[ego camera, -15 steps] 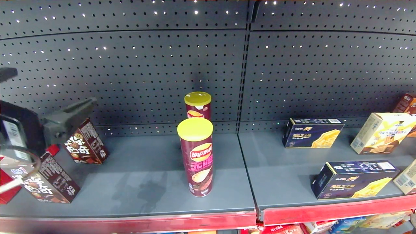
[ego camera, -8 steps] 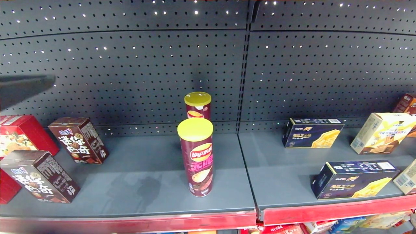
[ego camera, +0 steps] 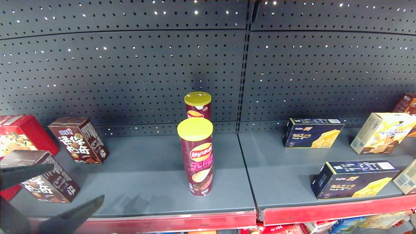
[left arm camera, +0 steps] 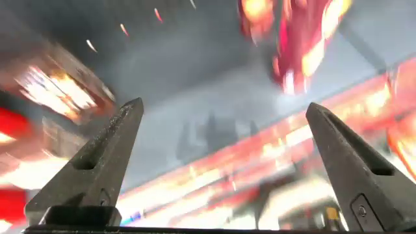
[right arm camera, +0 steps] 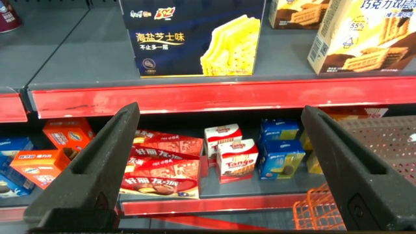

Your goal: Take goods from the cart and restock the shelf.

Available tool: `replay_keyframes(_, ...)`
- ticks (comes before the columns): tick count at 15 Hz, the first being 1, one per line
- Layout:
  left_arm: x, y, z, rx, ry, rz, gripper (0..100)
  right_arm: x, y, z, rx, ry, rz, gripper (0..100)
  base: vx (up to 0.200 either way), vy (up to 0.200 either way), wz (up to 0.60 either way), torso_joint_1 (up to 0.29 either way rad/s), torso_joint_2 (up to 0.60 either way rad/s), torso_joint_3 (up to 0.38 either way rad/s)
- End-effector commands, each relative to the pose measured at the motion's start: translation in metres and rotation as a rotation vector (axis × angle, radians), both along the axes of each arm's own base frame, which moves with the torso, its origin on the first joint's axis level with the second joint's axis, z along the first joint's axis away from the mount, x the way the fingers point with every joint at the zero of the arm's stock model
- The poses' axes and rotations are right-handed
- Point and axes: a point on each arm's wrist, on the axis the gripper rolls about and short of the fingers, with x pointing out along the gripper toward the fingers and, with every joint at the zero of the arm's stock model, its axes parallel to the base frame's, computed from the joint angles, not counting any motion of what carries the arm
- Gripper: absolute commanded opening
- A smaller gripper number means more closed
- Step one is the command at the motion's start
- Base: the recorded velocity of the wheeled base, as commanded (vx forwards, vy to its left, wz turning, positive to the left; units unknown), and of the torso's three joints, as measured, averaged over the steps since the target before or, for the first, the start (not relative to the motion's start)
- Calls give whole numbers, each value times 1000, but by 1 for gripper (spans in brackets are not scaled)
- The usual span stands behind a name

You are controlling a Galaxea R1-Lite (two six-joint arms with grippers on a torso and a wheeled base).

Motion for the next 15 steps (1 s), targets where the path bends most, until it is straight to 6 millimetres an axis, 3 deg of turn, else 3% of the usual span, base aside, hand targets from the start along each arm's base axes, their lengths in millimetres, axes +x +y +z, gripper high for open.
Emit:
replay_keyframes(1, -4, 18, -31, 27, 79, 114, 100, 0, 0, 0, 0, 2, 1, 100, 0, 0, 0, 0, 0, 0)
replay_keyframes(3, -6, 49, -67, 129, 261, 439, 100, 0, 0, 0, 0, 2, 1, 100, 0, 0, 0, 0, 0, 0)
replay_keyframes(5, -30, 68, -80, 79, 353, 591, 100, 0, 0, 0, 0, 2, 1, 100, 0, 0, 0, 0, 0, 0)
replay_keyframes(8, -52, 75, -75, -11, 245, 651, 100, 0, 0, 0, 0, 2, 1, 100, 0, 0, 0, 0, 0, 0)
replay_keyframes(11, -80, 76, -119, -59, 233, 788, 100, 0, 0, 0, 0, 2, 1, 100, 0, 0, 0, 0, 0, 0)
replay_keyframes(13, -83, 78, -140, -6, 225, 799, 100, 0, 0, 0, 0, 2, 1, 100, 0, 0, 0, 0, 0, 0)
replay_keyframes(15, -79, 78, -140, -30, 222, 817, 100, 0, 0, 0, 0, 0, 1, 100, 0, 0, 0, 0, 0, 0)
